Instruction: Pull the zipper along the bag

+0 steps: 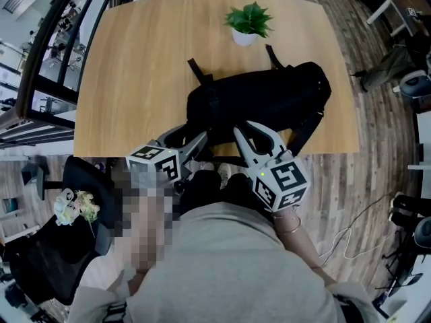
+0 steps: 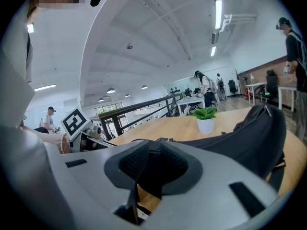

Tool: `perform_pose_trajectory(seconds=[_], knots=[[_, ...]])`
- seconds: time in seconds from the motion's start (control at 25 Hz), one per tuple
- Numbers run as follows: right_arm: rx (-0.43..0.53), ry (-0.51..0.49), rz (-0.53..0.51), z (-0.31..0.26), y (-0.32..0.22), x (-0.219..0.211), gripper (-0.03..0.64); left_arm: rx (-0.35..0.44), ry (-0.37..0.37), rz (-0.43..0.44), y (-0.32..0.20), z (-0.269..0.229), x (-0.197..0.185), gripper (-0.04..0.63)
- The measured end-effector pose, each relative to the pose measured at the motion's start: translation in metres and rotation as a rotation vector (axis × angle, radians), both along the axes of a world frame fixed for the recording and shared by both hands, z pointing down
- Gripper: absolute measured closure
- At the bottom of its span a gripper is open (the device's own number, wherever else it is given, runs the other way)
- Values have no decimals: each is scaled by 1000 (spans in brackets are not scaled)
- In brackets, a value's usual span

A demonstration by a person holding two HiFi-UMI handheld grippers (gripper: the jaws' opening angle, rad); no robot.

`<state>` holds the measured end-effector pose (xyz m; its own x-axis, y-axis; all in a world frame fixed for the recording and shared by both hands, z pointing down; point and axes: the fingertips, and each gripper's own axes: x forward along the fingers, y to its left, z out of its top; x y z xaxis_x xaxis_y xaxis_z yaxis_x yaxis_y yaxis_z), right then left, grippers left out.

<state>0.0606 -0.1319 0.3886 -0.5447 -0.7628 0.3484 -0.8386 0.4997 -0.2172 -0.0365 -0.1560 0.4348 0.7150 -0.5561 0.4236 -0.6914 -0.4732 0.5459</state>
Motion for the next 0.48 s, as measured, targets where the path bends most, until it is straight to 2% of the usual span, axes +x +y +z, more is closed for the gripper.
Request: perform_pose_trajectory(seconds=[0.36, 0.48], knots=[[-17, 64, 3, 6, 1, -17, 535, -38, 48, 46, 0, 4, 1, 374], [-6, 104, -17, 6, 3, -26, 537, -41, 70, 72, 0, 4, -3, 394]])
